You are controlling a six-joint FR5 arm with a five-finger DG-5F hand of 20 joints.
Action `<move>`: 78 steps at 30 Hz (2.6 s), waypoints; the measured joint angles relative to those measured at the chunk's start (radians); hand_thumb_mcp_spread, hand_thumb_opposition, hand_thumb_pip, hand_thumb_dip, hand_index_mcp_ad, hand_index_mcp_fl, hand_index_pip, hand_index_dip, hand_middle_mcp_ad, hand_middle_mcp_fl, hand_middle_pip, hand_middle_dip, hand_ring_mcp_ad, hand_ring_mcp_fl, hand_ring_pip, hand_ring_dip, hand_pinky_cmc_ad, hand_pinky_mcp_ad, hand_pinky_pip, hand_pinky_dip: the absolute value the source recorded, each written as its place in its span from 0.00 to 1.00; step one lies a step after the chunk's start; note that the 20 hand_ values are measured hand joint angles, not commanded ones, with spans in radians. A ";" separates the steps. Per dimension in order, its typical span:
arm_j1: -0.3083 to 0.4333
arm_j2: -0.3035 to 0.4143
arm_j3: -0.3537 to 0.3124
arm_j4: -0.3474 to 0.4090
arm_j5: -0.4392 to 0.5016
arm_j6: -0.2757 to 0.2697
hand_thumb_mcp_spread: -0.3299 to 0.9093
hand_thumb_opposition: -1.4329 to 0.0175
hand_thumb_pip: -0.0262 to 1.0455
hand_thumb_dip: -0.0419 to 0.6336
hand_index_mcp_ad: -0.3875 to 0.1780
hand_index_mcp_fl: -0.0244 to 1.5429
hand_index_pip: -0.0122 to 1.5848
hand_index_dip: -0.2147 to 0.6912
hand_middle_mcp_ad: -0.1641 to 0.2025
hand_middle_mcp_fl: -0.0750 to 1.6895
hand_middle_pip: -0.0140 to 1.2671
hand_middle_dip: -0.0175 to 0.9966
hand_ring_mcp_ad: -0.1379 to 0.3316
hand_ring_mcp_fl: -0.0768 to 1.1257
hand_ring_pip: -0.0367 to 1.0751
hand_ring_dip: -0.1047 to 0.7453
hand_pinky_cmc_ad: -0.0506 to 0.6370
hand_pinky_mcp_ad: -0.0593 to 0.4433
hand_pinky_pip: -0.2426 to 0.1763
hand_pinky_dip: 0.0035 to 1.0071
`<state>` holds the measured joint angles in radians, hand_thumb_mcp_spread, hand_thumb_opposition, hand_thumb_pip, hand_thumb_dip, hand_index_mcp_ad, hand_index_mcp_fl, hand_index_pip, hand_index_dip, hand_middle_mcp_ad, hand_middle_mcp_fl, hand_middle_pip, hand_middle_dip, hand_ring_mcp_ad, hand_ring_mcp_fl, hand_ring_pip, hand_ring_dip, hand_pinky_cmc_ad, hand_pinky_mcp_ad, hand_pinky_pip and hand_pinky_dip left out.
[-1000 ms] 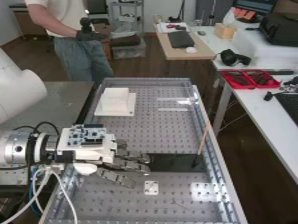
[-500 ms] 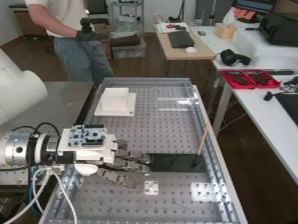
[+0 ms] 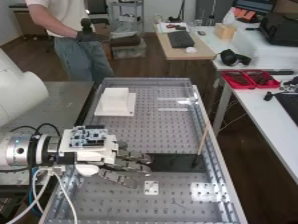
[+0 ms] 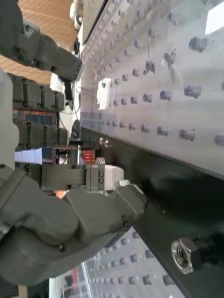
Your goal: Grab the larger nut and place it in the white container
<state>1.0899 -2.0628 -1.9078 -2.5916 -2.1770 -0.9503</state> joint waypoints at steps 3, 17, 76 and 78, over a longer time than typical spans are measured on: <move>0.000 -0.001 -0.001 0.004 0.001 0.004 0.55 0.36 0.70 0.41 0.42 0.13 0.98 0.36 0.62 0.05 0.10 0.25 0.64 0.07 0.10 0.32 0.63 0.71 0.35 0.48; 0.004 0.009 -0.001 0.010 0.003 0.018 0.54 0.36 0.69 0.41 0.48 0.19 0.97 0.32 0.63 0.05 0.10 0.25 0.64 0.07 0.10 0.32 0.63 0.70 0.35 0.48; 0.403 0.110 -0.080 -0.055 -0.181 0.080 0.51 0.37 0.70 0.41 0.45 0.03 0.69 0.28 0.64 0.05 0.10 0.25 0.60 0.07 0.10 0.32 0.60 0.70 0.34 0.56; 0.385 0.123 -0.078 -0.072 -0.182 0.088 0.50 0.37 0.70 0.41 0.45 0.03 0.62 0.27 0.64 0.05 0.10 0.25 0.60 0.07 0.10 0.32 0.61 0.70 0.32 0.58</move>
<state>1.4752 -1.9398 -1.9856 -2.6635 -2.3594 -0.8624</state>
